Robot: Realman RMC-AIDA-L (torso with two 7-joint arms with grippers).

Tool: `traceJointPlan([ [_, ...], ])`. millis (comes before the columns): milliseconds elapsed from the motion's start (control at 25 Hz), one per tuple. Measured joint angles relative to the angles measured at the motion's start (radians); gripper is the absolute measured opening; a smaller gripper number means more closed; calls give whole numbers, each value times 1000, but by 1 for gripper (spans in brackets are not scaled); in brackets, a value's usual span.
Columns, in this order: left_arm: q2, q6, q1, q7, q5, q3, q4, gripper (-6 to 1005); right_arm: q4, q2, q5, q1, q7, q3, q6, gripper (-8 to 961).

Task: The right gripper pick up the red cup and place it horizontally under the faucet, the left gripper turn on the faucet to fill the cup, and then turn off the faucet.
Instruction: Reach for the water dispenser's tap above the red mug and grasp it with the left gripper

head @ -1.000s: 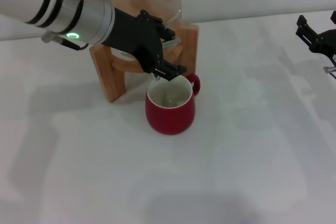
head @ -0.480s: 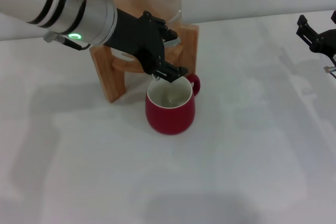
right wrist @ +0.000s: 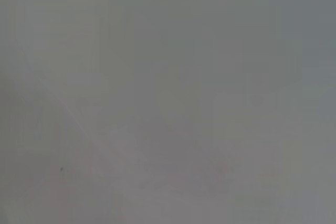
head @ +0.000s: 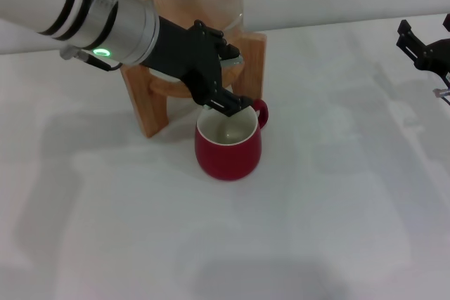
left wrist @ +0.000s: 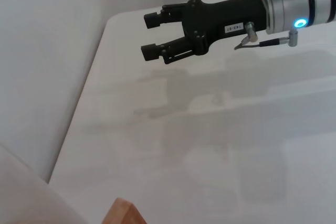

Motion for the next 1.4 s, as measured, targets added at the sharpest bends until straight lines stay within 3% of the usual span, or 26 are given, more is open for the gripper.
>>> traceJointPlan([
  [1400,0,-63,7,-4,-7,-2,52,830,0,-2,-1,-2,0,0,0,873],
])
